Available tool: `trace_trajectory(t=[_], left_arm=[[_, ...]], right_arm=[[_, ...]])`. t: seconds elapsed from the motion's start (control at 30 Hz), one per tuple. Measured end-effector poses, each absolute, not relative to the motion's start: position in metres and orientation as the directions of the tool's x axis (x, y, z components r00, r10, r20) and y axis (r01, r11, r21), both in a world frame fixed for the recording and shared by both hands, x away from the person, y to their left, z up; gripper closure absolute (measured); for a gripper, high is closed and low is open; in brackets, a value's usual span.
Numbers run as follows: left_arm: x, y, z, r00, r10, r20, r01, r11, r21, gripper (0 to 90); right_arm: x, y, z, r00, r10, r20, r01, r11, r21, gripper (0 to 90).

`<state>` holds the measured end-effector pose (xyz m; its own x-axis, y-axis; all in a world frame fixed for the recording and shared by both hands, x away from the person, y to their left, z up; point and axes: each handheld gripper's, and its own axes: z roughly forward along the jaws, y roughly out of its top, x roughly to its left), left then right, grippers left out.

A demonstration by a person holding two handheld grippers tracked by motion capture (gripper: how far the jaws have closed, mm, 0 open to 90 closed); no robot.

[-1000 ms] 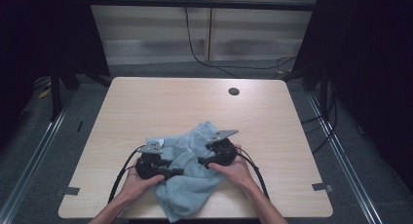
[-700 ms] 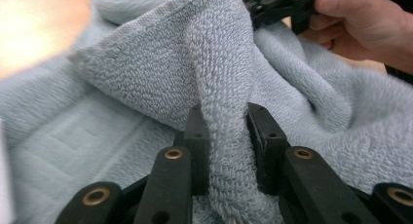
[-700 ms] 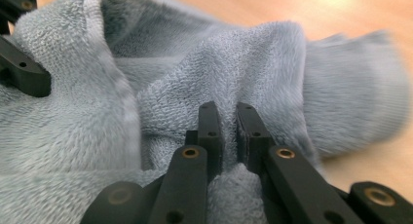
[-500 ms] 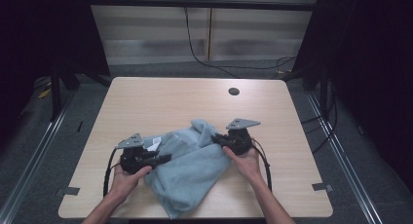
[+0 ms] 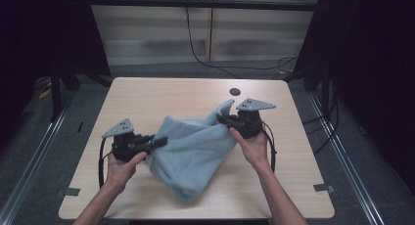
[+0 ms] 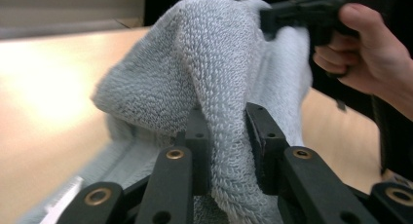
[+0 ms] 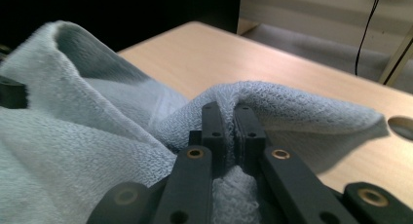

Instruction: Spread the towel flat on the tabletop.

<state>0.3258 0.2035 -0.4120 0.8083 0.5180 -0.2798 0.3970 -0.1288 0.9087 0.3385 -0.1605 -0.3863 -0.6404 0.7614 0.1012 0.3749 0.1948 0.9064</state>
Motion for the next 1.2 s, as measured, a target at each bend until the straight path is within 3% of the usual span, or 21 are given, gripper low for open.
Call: trace_trajectory(t=[0.23,0.3,0.4,0.53,0.57,0.6,0.63,0.67,0.77,0.87,0.9,0.93,1.0,1.03,1.2], left_arm=[[0.362,0.200,-0.355,0.800,0.571,-0.185,0.299,-0.112,0.948,73.9],[0.362,0.197,-0.334,0.794,0.595,-0.123,0.236,-0.116,0.965,73.9],[0.357,0.196,-0.334,0.801,0.589,-0.110,0.220,-0.119,0.968,73.8],[0.341,0.196,-0.367,0.817,0.563,-0.127,0.256,-0.155,0.954,73.5],[0.335,0.197,-0.379,0.821,0.557,-0.125,0.265,-0.179,0.948,73.5],[0.329,0.197,-0.392,0.823,0.552,-0.133,0.282,-0.194,0.940,73.5],[0.318,0.196,-0.419,0.831,0.530,-0.168,0.326,-0.219,0.920,73.4],[0.318,0.196,-0.419,0.831,0.530,-0.168,0.326,-0.219,0.920,73.0],[0.301,0.196,-0.447,0.842,0.506,-0.187,0.368,-0.284,0.886,72.5],[0.289,0.198,-0.464,0.846,0.496,-0.193,0.389,-0.328,0.861,71.9],[0.287,0.199,-0.467,0.844,0.500,-0.195,0.398,-0.338,0.853,71.9],[0.284,0.204,-0.471,0.846,0.501,-0.184,0.397,-0.359,0.845,71.2],[0.283,0.206,-0.472,0.842,0.506,-0.190,0.401,-0.349,0.847,70.7],[0.285,0.210,-0.473,0.837,0.506,-0.209,0.413,-0.333,0.847,70.1],[0.286,0.210,-0.472,0.837,0.504,-0.212,0.413,-0.329,0.849,69.0]], right_arm=[[0.366,-0.162,-0.325,-0.597,0.793,0.123,0.292,0.072,0.954,85.8],[0.366,-0.161,-0.310,-0.591,0.801,0.093,0.255,0.076,0.964,85.8],[0.358,-0.161,-0.306,-0.594,0.801,0.073,0.225,0.078,0.971,85.8],[0.345,-0.163,-0.330,-0.608,0.790,0.075,0.253,0.103,0.962,85.8],[0.333,-0.164,-0.359,-0.615,0.784,0.091,0.297,0.123,0.947,85.6],[0.333,-0.164,-0.359,-0.615,0.784,0.091,0.297,0.123,0.947,85.6],[0.321,-0.164,-0.390,-0.618,0.778,0.110,0.348,0.145,0.926,85.4],[0.321,-0.164,-0.390,-0.618,0.778,0.110,0.348,0.145,0.926,85.4],[0.293,-0.167,-0.442,-0.626,0.760,0.173,0.454,0.175,0.873,82.5],[0.272,-0.175,-0.460,-0.622,0.754,0.212,0.510,0.184,0.840,70.4],[0.272,-0.175,-0.460,-0.622,0.754,0.212,0.510,0.184,0.840,70.4],[0.262,-0.183,-0.460,-0.618,0.758,0.211,0.515,0.187,0.837,60.5],[0.259,-0.189,-0.457,-0.607,0.769,0.200,0.513,0.186,0.838,56.7],[0.258,-0.200,-0.450,-0.583,0.786,0.205,0.501,0.149,0.853,50.5],[0.275,-0.210,-0.435,-0.577,0.795,0.187,0.468,0.134,0.873,39.9]])
